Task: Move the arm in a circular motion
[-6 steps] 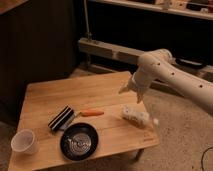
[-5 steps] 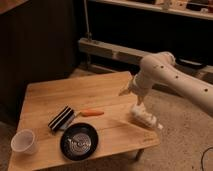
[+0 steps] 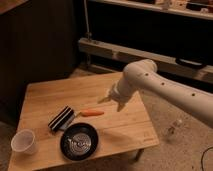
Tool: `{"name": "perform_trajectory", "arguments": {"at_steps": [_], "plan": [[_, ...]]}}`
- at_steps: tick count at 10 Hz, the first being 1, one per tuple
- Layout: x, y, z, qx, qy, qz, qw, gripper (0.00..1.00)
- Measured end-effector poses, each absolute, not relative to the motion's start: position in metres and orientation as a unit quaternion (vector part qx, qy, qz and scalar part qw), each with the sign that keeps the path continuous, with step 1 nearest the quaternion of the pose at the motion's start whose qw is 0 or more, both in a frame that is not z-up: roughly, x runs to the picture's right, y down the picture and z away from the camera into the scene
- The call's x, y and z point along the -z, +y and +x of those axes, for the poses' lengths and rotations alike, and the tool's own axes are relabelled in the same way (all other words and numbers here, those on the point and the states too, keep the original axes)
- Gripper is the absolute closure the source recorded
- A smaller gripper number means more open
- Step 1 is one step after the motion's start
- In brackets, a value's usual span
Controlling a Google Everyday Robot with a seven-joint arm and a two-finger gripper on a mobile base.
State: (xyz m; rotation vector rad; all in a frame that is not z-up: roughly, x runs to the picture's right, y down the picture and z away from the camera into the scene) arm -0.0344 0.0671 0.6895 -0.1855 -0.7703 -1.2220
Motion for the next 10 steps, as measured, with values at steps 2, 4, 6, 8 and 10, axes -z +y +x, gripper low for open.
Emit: {"name": "perform_trajectory", "arguments": {"at_steps": [2,4,6,8,10], "plan": [[-0.687,0.063,-0.090,0.582,-0.375,-0.075,0.718,0.34],[-0.687,0.060,-0.156,0.606,-0.405,-0.069,0.682,0.34],[-0.688,0.053,-0.222,0.631,-0.430,-0.065,0.642,0.34],[-0.697,0.038,-0.263,0.643,-0.433,-0.065,0.629,0.34],[-0.712,0.013,-0.285,0.637,-0.417,-0.065,0.645,0.34]]}}
